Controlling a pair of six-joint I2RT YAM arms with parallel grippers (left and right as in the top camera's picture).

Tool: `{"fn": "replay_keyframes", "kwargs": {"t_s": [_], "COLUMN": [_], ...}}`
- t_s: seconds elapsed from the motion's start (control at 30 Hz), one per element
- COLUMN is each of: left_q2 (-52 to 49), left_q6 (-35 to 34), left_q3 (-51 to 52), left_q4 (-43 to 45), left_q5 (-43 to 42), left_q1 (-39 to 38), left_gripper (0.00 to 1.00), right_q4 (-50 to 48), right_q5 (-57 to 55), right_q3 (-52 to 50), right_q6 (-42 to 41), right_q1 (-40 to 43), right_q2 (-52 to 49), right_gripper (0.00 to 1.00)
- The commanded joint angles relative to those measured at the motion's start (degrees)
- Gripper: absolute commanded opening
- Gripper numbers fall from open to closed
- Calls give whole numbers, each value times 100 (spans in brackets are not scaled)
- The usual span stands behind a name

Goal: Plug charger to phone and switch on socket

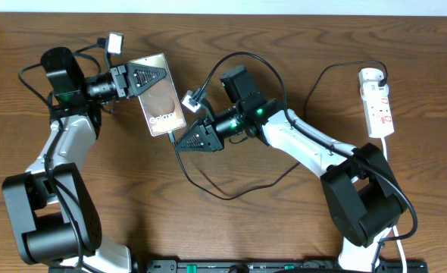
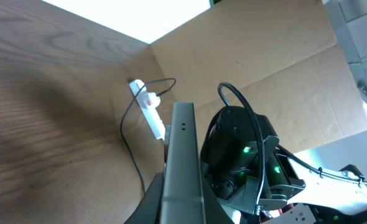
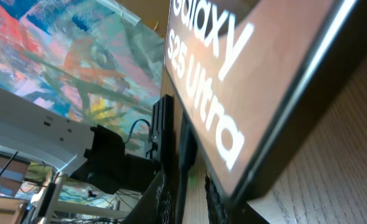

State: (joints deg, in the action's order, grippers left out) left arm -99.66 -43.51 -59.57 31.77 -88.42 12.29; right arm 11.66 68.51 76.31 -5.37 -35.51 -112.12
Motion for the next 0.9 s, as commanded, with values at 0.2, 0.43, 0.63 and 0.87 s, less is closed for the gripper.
{"fn": "replay_keyframes", "kwargs": {"t_s": [0.2, 0.43, 0.63, 0.87], "left_q2": [118, 118, 118, 118], "left_q6": [-68, -70, -70, -70], "left_q3": [-22, -22, -22, -22], "left_q4": [48, 46, 46, 44], "left_q5": [-160, -160, -160, -160], "left_q1": [-199, -203, -205, -216], "left_gripper": [7, 7, 7, 7], "right_q4": [-31, -42, -57, -109], "right_q5": [39, 39, 39, 44], "right_q3": [-26, -26, -26, -26], "right_q6": [120, 120, 120, 118], "right_q1": [-59, -59, -59, -59], "right_q2": [-50, -50, -50, -50], "right_gripper": [17, 15, 14, 14]}}
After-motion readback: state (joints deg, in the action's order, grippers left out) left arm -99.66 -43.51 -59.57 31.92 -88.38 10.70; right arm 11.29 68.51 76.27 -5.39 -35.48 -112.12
